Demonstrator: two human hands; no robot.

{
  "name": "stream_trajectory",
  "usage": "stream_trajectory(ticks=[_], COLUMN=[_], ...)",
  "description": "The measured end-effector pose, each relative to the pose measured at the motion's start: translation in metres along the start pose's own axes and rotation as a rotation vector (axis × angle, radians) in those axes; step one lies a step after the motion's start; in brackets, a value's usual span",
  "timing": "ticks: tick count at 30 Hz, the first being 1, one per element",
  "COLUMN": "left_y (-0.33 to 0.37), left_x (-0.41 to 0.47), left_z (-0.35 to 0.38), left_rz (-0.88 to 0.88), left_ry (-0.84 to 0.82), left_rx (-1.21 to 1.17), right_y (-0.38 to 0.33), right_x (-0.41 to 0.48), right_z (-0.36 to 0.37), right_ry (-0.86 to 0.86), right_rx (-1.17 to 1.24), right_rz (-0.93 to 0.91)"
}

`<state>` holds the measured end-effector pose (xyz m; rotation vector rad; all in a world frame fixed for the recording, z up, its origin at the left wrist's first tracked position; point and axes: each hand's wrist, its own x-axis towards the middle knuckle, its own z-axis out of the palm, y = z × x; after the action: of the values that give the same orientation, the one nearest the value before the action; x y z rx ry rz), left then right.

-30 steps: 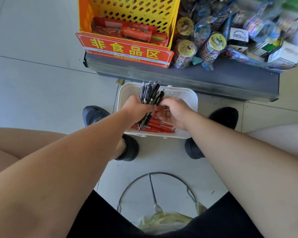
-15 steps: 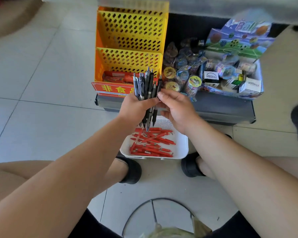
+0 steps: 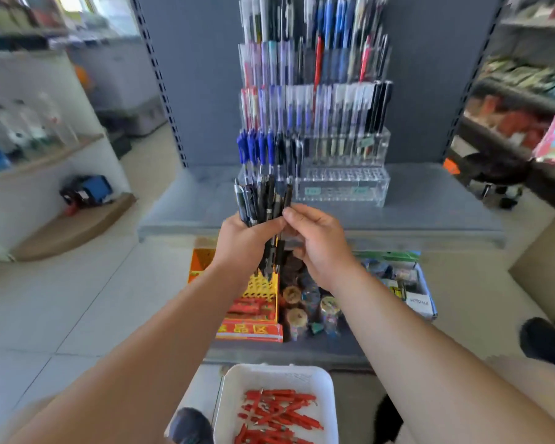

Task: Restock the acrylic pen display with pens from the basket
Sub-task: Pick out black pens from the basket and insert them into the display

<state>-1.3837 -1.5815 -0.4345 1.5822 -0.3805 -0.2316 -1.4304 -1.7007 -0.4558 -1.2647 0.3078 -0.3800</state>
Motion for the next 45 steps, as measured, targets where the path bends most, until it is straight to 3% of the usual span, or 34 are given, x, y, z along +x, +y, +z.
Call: stream_trajectory(ticks=[5, 10, 15, 22, 28, 45], left_y=[0.056, 0.069, 0.049, 0.048, 0.037, 0.037], left_x=[0.033, 0.064, 0.082, 0.097, 0.102, 0.116], left_z=[0.011, 0.026, 0.032, 0.049, 0.059, 0.044], left_rz=[0.124, 0.145, 0.123, 0.18, 0.171, 0.247], left_ry=[0.046, 0.086, 0.032, 0.08, 0.126, 0.148], left_rx=[0.012, -0.053, -0.113, -0.103, -0.188, -0.188], right_y=[-0.069, -0.107, -0.093, -0.094, -0.091, -0.089], right_x=[0.027, 0.059, 0.076, 0.092, 0.087, 0.125], right_z=[0.007, 0.002, -0.014, -0.032, -0.04, -0.024], right_ry=[-0.008, 0.009, -0.003, 0.034, 0.02, 0.236], right_rx=[-0.089, -0.34, -0.468, -0.418, -0.567, -0.625], right_rz=[-0.15, -0.295, -0.307, -0.309, -0.39, -0.557])
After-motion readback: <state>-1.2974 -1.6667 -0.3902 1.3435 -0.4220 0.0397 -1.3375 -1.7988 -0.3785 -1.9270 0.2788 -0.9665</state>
